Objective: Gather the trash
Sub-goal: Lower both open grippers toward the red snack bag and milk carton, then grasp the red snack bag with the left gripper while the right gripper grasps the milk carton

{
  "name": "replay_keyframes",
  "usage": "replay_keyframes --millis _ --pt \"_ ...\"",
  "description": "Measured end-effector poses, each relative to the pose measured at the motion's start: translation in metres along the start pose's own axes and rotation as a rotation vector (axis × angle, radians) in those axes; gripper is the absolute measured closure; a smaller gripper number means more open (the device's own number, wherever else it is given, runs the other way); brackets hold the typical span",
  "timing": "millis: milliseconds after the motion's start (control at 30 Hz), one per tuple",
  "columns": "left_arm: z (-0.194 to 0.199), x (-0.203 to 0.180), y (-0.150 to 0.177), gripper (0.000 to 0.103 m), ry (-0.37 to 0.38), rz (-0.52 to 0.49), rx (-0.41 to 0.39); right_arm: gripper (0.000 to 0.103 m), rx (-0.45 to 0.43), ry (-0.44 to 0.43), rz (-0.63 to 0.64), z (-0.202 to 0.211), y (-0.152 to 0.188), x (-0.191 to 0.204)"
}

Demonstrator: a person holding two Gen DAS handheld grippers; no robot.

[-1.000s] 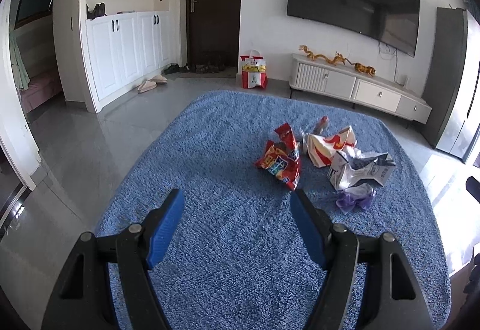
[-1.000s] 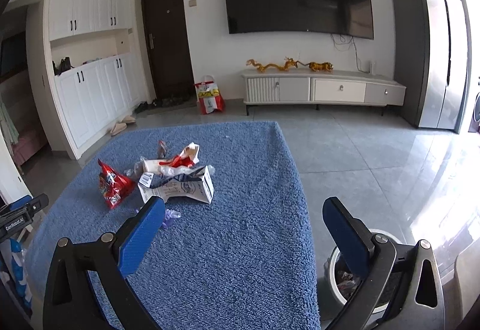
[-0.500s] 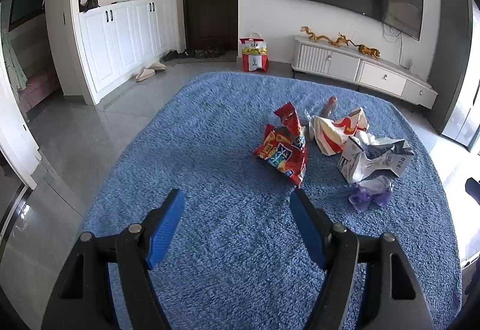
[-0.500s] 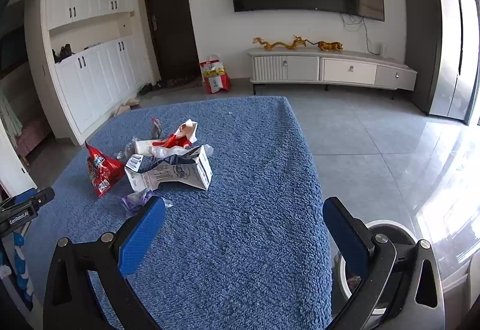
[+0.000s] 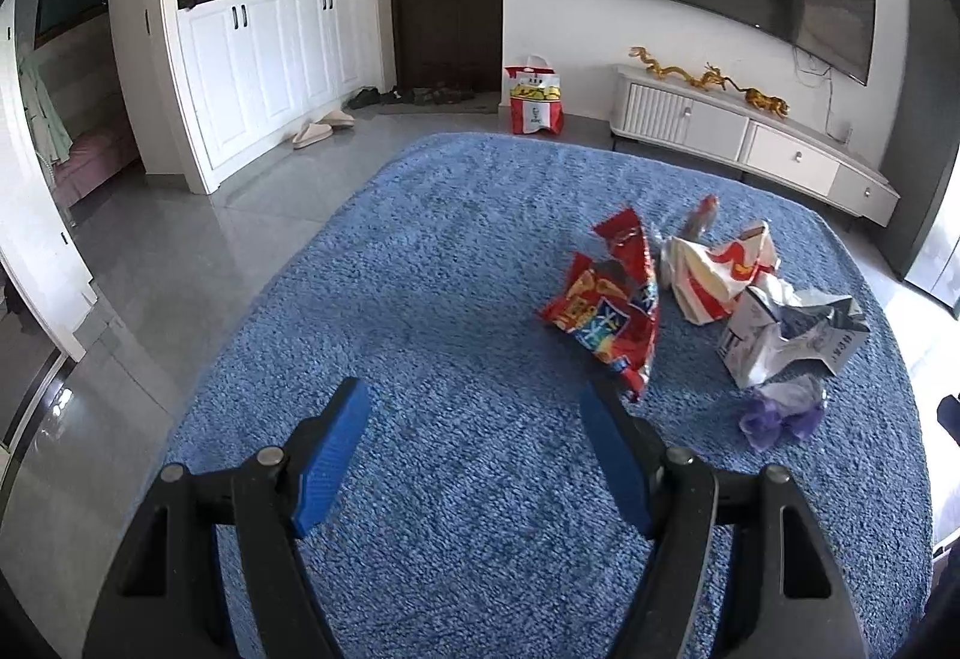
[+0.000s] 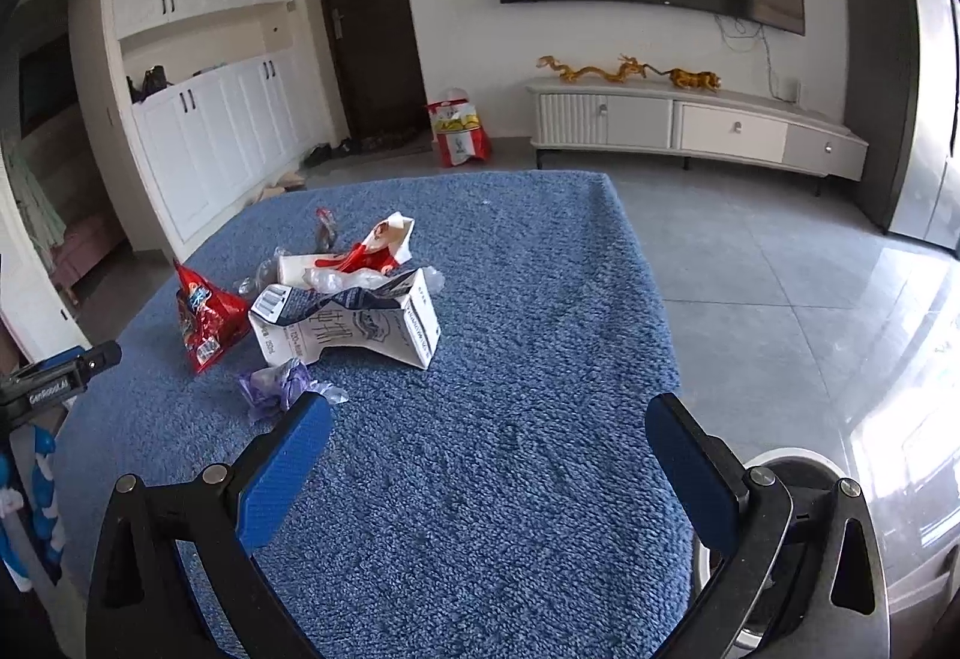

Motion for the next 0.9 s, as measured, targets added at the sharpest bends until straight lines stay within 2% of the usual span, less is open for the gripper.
replay_keyframes --millis 100,200,367,533,767,833,900 --pt "-0.005 0.001 -0.001 0.031 -0.007 -0.002 0.004 0.000 0.013 -0.020 0.027 -0.007 0.000 0.006" --pt "-0.011 -0.001 -0.002 0.031 0.017 -0.003 0.008 0.002 0.027 -0.061 0.053 -0.012 -0.003 0.013" --pt "-0.021 -0.018 -0.006 0.031 0.142 -0.004 0.015 0.004 0.033 -0.107 0.111 -0.022 -0.013 0.024" --pt "-0.033 -0.040 -0.022 0.031 0.226 -0.021 0.002 0.006 0.060 -0.172 0.161 -0.043 -0.021 0.035" --pt "-0.058 -0.056 -0.046 0.031 0.252 -0.028 -0.017 0.007 0.094 -0.248 0.226 -0.077 -0.033 0.047" --pt "-0.064 -0.058 -0.050 0.031 0.260 -0.022 -0.016 0.012 0.103 -0.279 0.229 -0.084 -0.035 0.050" --pt "-0.071 -0.059 -0.053 0.031 0.263 -0.017 -0.014 0.023 0.122 -0.323 0.229 -0.091 -0.037 0.054"
Point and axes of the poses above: each gripper's, at about its wrist camera, not at the fingertips, and z roughly against the way its jaws point, x to its left, y to its underside, the point moved 9 cm from there along -z, roughly the way its jaws point, and after that the axes turned 8 degrees about -z, right-handed, at the moved point
